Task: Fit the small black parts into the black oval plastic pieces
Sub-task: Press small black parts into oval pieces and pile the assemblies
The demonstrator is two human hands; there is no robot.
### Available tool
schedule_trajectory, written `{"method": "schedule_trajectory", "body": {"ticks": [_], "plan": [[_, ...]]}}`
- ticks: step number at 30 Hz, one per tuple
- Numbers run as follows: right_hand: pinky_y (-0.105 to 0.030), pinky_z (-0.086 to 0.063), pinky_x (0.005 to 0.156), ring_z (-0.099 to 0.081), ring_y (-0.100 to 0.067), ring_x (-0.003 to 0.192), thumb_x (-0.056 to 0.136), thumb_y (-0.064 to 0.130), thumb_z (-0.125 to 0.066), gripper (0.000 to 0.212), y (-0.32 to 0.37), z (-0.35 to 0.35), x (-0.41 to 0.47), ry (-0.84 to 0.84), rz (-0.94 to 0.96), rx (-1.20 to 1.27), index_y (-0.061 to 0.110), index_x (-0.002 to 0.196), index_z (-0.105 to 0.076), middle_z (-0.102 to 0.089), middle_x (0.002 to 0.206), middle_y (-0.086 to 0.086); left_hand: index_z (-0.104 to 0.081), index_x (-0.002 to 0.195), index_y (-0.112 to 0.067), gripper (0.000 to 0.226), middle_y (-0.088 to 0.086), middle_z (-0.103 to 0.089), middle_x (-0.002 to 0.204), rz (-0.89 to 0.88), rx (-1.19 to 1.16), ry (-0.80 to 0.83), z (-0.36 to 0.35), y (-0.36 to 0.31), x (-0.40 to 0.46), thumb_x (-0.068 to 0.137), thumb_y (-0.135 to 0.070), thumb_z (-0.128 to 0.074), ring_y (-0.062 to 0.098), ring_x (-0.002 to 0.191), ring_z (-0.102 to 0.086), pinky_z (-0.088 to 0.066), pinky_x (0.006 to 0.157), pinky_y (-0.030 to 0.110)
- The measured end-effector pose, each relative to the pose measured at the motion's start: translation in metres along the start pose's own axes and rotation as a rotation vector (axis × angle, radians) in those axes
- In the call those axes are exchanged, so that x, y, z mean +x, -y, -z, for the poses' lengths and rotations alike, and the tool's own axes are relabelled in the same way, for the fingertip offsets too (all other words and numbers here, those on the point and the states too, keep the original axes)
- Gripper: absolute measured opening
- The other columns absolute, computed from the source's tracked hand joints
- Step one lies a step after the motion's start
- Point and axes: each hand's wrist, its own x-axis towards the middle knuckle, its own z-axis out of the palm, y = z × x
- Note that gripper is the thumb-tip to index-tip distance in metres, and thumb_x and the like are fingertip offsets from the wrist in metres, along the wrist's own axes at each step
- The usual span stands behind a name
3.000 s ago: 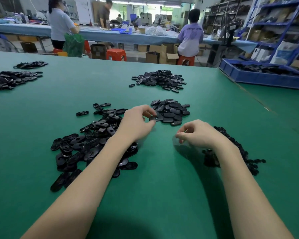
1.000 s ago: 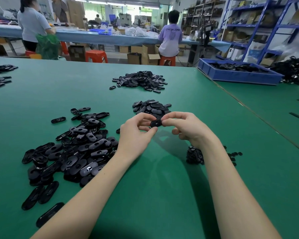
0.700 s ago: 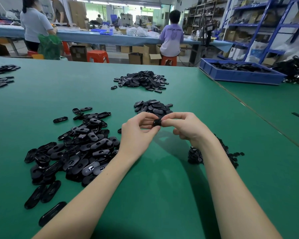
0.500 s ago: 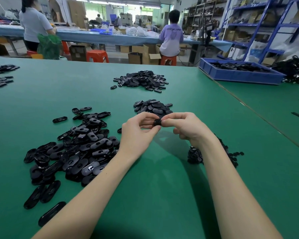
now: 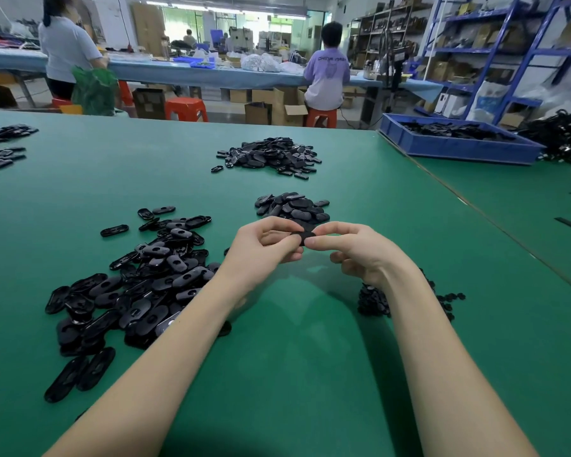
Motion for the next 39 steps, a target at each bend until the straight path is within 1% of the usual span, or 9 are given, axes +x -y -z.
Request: {"method": "schedule_trajectory", "body": {"ticks": [7, 13, 18, 24, 28, 31, 33, 36, 39], "plan": [[-0.017, -0.027, 0.043, -0.044, -0.007, 0.049, 0.073, 0.026, -0.088, 0.017, 0.008, -0.006, -0.002, -0.033, 0.107, -0.176, 0.031, 0.066, -0.074, -0.058, 0.065, 0.006, -0.072, 0.089, -0.01, 0.013, 0.009, -0.076, 0.08, 0.051, 0.008, -0.027, 0.004, -0.003, 0.001, 0.088, 0.002, -0.068, 0.017, 0.07, -0.071, -0.058, 0.072, 0.02], [-0.011, -0.03, 0.039, -0.041, -0.001, 0.041, 0.077, 0.02, -0.083, 0.017, 0.005, -0.011, -0.001, -0.066, 0.187, -0.254, 0.024, 0.068, -0.07, -0.054, 0.057, 0.012, -0.073, 0.09, -0.013, 0.012, 0.007, -0.076, 0.079, 0.064, 0.09, -0.072, 0.002, 0.003, 0.002, 0.084, -0.003, -0.074, 0.018, 0.073, -0.072, -0.059, 0.088, 0.032], [-0.01, -0.034, 0.046, -0.044, 0.004, 0.043, 0.078, 0.02, -0.083, 0.013, -0.002, -0.014, 0.004, -0.093, 0.212, -0.28, 0.021, 0.073, -0.071, -0.052, 0.047, 0.02, -0.073, 0.092, -0.013, 0.012, 0.008, -0.077, 0.082, 0.087, 0.108, -0.085, 0.004, 0.007, 0.004, 0.084, -0.005, -0.077, 0.021, 0.075, -0.074, -0.058, 0.093, 0.041], [-0.009, -0.031, 0.042, -0.042, 0.002, 0.041, 0.077, 0.019, -0.084, 0.016, -0.007, -0.015, 0.006, -0.118, 0.239, -0.281, 0.018, 0.073, -0.069, -0.054, 0.053, 0.012, -0.072, 0.088, -0.019, 0.012, 0.002, -0.077, 0.076, 0.085, 0.171, -0.132, -0.002, 0.013, 0.004, 0.084, -0.009, -0.077, 0.018, 0.074, -0.075, -0.058, 0.093, 0.042], [-0.014, -0.035, 0.048, -0.044, -0.005, 0.048, 0.075, 0.021, -0.085, 0.016, -0.01, -0.018, 0.008, -0.116, 0.249, -0.294, 0.018, 0.074, -0.069, -0.055, 0.059, 0.007, -0.072, 0.087, -0.019, 0.012, 0.003, -0.077, 0.076, 0.08, 0.175, -0.149, -0.002, 0.016, 0.004, 0.084, -0.009, -0.076, 0.021, 0.076, -0.075, -0.058, 0.092, 0.042], [-0.012, -0.033, 0.044, -0.042, -0.003, 0.047, 0.077, 0.021, -0.083, 0.015, -0.009, -0.015, 0.008, -0.09, 0.239, -0.269, 0.021, 0.071, -0.069, -0.053, 0.056, 0.012, -0.072, 0.092, -0.017, 0.013, 0.002, -0.077, 0.08, 0.034, 0.168, -0.098, 0.001, 0.015, 0.003, 0.084, -0.007, -0.076, 0.021, 0.079, -0.076, -0.059, 0.091, 0.038], [-0.013, -0.028, 0.04, -0.039, -0.004, 0.045, 0.077, 0.02, -0.081, 0.015, -0.01, -0.01, 0.009, -0.092, 0.211, -0.19, 0.023, 0.068, -0.07, -0.053, 0.058, 0.011, -0.072, 0.096, -0.021, 0.018, -0.002, -0.077, 0.084, -0.051, 0.26, -0.029, 0.005, 0.014, 0.005, 0.084, -0.008, -0.077, 0.014, 0.08, -0.075, -0.058, 0.088, 0.027], [-0.016, -0.028, 0.041, -0.043, -0.006, 0.048, 0.078, 0.028, -0.082, 0.011, -0.01, -0.001, 0.006, -0.039, 0.115, -0.131, 0.026, 0.085, -0.074, -0.068, 0.067, 0.012, -0.074, 0.093, -0.029, 0.02, -0.015, -0.075, 0.085, -0.191, 0.521, -0.017, 0.01, 0.014, 0.012, 0.081, -0.015, -0.08, 0.0, 0.077, -0.069, -0.048, 0.076, 0.007], [-0.017, -0.033, 0.047, -0.048, -0.007, 0.054, 0.082, 0.04, -0.08, 0.026, -0.011, 0.007, 0.004, -0.052, 0.054, -0.117, 0.025, 0.102, -0.074, -0.079, 0.087, 0.011, -0.076, 0.091, -0.03, 0.016, -0.019, -0.073, 0.083, -0.269, 0.629, -0.106, 0.01, 0.017, 0.028, 0.078, -0.023, -0.083, 0.003, 0.069, -0.064, -0.043, 0.065, 0.005]]}}
